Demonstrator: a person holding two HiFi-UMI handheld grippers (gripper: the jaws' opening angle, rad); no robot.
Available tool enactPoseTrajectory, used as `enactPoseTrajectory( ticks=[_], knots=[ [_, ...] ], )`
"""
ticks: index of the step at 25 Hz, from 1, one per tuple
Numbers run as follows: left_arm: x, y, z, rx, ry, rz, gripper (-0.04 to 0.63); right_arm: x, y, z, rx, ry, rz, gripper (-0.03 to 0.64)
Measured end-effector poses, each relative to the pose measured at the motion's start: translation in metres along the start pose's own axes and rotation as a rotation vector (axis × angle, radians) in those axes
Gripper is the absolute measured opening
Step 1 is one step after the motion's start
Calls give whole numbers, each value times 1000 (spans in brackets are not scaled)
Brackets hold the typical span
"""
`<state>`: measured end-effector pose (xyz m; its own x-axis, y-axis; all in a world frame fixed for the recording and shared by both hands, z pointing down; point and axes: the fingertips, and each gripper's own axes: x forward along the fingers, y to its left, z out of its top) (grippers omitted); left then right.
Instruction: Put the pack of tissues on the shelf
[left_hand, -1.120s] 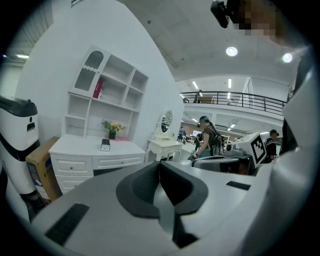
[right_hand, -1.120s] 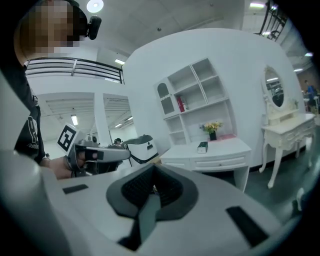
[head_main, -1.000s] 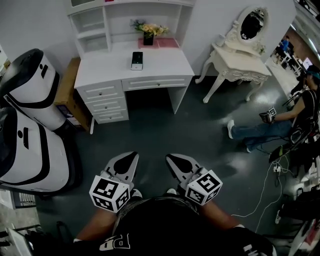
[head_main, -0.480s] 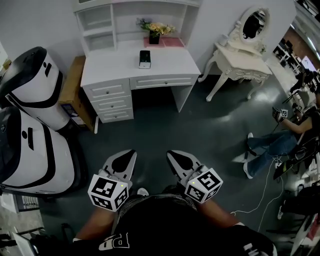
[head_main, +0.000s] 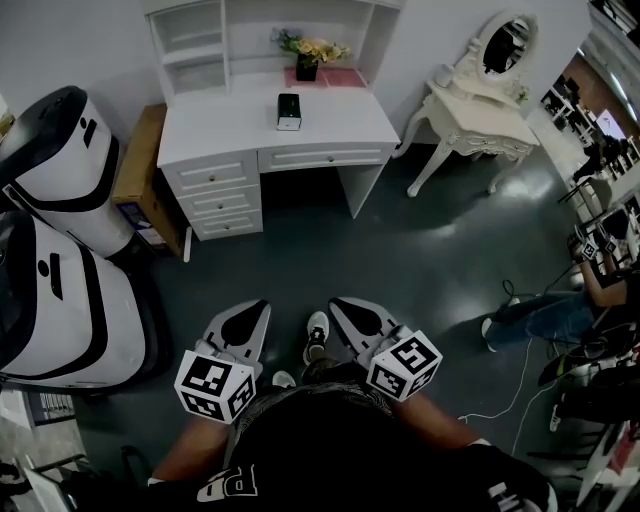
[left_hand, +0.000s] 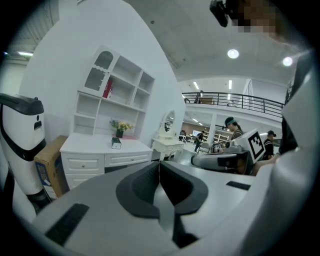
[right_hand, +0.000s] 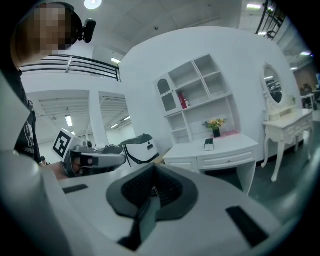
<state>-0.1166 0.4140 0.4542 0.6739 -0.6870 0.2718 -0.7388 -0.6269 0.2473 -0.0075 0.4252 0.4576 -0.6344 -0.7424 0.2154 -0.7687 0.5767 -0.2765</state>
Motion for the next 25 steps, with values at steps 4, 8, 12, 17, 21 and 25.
enactPoseTrajectory(
  ticks=[4, 8, 12, 17, 21, 25],
  knots=[
    [1, 12, 5, -18, -27, 32, 15, 8, -8, -1, 17, 1, 3, 9],
    [9, 19, 5, -22, -11, 45, 15, 22, -16, 6, 23, -12, 19, 9],
    [24, 29, 14, -16, -5, 51, 15, 37, -27, 18, 18, -25, 34, 9],
    [53, 42, 29, -11, -3, 49, 15, 56, -54, 27, -20, -26, 18, 9],
    [80, 54, 38, -35, 8, 48, 15, 75, -79, 43, -10, -38, 27, 9],
    [108, 68, 46, -39, 20, 62, 15, 93, -105, 55, -8, -43, 26, 9]
  ],
)
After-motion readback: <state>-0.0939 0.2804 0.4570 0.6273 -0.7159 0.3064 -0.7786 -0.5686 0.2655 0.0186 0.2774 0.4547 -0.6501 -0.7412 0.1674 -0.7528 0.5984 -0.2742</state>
